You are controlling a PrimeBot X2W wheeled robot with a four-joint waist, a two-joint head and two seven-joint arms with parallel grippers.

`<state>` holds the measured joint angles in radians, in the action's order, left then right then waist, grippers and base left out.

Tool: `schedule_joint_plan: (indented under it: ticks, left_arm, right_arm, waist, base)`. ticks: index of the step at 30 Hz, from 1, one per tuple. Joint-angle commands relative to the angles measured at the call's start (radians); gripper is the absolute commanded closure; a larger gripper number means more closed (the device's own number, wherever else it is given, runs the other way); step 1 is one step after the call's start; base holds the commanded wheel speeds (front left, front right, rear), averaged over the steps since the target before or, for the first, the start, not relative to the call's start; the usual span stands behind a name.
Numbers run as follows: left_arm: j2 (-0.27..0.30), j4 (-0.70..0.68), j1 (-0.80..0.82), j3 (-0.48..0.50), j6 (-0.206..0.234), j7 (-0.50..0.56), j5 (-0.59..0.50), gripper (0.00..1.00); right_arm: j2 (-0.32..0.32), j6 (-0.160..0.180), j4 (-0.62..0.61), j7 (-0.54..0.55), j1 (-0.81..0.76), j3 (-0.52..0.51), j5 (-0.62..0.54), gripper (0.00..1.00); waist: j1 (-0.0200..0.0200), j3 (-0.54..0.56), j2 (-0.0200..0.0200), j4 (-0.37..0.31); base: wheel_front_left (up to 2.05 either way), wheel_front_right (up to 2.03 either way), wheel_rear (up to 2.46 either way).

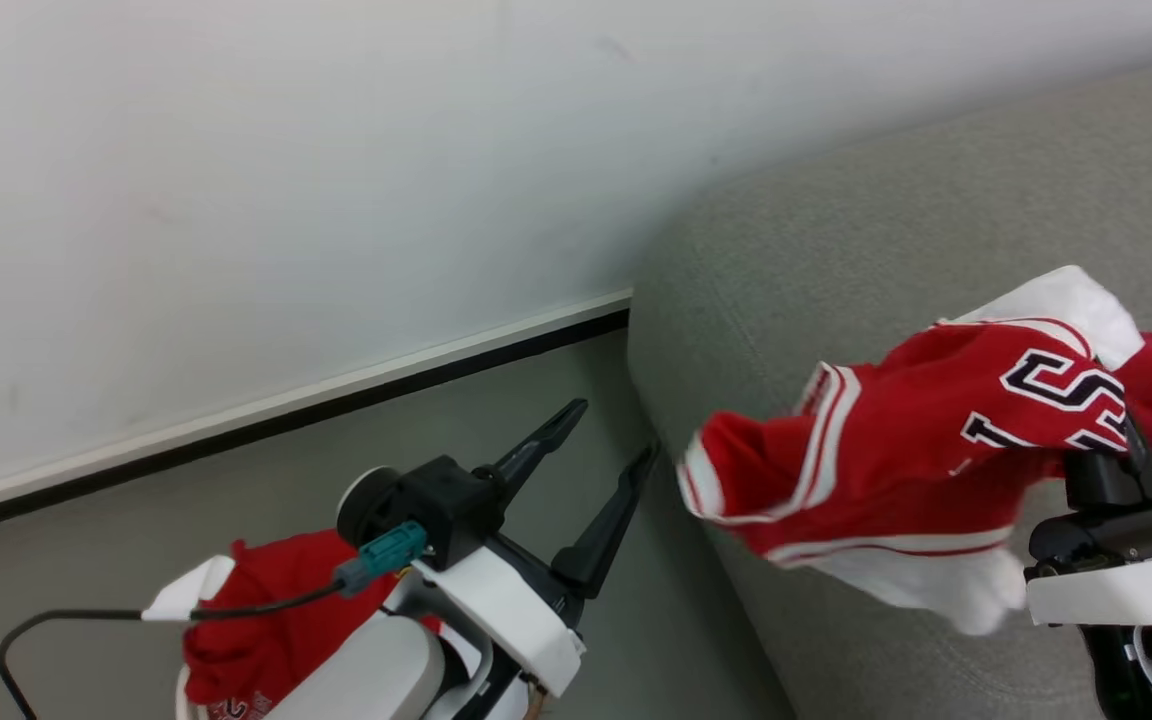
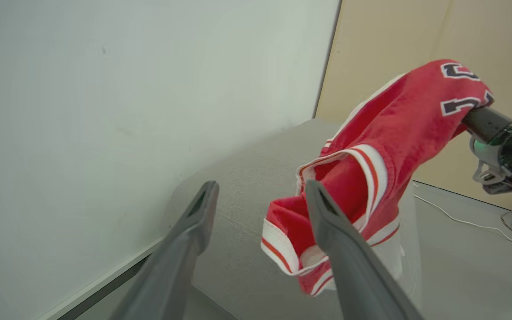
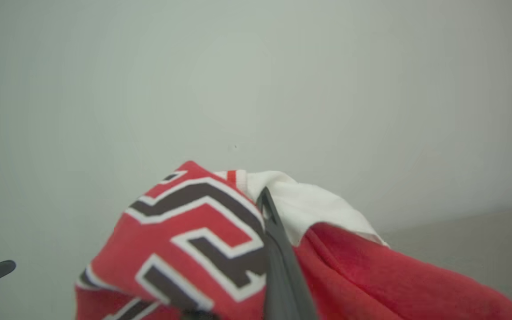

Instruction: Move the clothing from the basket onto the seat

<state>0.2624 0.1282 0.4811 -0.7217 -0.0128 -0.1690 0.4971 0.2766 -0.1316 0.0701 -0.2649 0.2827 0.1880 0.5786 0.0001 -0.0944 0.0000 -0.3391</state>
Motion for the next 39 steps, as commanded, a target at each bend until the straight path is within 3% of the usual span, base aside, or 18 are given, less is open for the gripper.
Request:
schedule_joint_plan:
  ticks: [1, 9, 17, 25, 34, 39]
  left_arm:
    - [0.006, 0.002, -0.010, 0.000, -0.003, -0.008, -0.011, 0.00]
    - [0.018, 0.006, 0.007, -0.018, -0.007, -0.020, -0.032, 0.00]
    - [0.023, 0.003, 0.030, -0.035, -0.012, -0.009, -0.044, 0.00]
    - [0.055, -0.045, 0.090, -0.038, -0.010, 0.043, -0.073, 0.00]
    - [0.097, -0.127, 0.184, -0.025, -0.013, 0.115, -0.101, 0.00]
    - [0.095, -0.159, 0.224, -0.028, -0.011, 0.131, -0.117, 0.00]
  right_arm:
    - [0.000, 0.002, -0.006, 0.001, -0.017, -0.004, -0.011, 1.00]
    - [-0.007, 0.002, -0.081, 0.003, -0.083, -0.065, -0.025, 1.00]
    - [-0.022, 0.002, -0.096, 0.013, -0.064, -0.081, 0.019, 1.00]
    - [0.020, 0.002, 0.028, 0.086, 0.165, -0.083, 0.140, 1.00]
    - [0.157, 0.002, 0.186, 0.178, 0.538, -0.166, 0.252, 1.00]
    - [0.240, 0.002, 0.294, 0.200, 0.715, -0.200, 0.241, 1.00]
  waist:
    - [-0.0001, -0.012, 0.0000, -0.052]
    - [-0.0001, -0.030, 0.0000, -0.141]
    - [-0.0001, -0.068, 0.0000, -0.150]
    - [-0.0001, -0.204, 0.0000, -0.095]
    - [-0.0001, -0.415, 0.0000, -0.008]
    - [-0.0001, -0.508, 0.0000, 0.041]
  base:
    - [0.00, 0.00, 0.00]
    - [0.00, 0.00, 0.00]
    - [0.00, 0.00, 0.00]
    - [0.00, 0.00, 0.00]
    - [0.00, 0.00, 0.00]
    - [0.00, 0.00, 0.00]
